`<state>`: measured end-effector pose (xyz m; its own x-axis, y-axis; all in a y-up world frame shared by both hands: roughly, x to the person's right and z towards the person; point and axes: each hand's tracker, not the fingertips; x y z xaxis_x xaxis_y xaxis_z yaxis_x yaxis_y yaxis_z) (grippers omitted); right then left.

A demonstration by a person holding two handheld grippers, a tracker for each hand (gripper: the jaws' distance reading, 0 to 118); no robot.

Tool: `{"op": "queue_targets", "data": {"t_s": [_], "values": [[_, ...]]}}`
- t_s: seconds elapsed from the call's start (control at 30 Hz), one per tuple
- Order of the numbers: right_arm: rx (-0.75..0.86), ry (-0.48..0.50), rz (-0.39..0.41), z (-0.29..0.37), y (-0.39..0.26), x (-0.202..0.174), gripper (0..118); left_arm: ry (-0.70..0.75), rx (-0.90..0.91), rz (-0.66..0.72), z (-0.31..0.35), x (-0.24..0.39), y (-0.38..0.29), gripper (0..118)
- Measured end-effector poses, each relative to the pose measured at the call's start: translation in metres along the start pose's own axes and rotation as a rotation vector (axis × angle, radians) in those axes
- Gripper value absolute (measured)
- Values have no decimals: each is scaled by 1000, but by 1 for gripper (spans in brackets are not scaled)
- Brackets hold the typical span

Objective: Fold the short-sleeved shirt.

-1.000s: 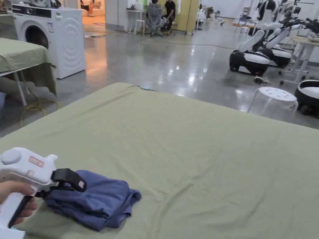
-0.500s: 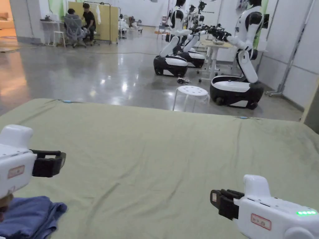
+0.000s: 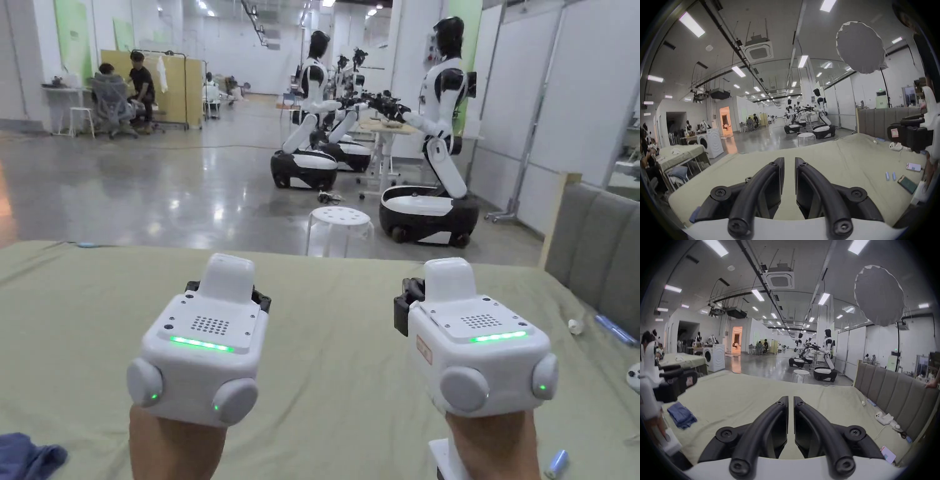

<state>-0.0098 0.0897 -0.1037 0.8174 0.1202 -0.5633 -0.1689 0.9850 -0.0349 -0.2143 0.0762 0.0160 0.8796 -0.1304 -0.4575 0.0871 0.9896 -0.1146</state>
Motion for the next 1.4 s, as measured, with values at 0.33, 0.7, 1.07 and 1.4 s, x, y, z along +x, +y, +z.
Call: {"op": "queue_targets", "data": {"t_s": [0.33,0.7,1.07,1.4], "values": [[26,39,-74,14,7,5,23,-3,-33,48,4,-12,6,26],[46,56,-82,12,4,-3,118,-3,-1,60,2,-16,17,102],[-25,151,-184,9,14,-9,118,-13,-21,114,0,-25,16,102],[-75,37,-225,4,14,-7,118,-9,-38,130,-5,-26,12,102]]}}
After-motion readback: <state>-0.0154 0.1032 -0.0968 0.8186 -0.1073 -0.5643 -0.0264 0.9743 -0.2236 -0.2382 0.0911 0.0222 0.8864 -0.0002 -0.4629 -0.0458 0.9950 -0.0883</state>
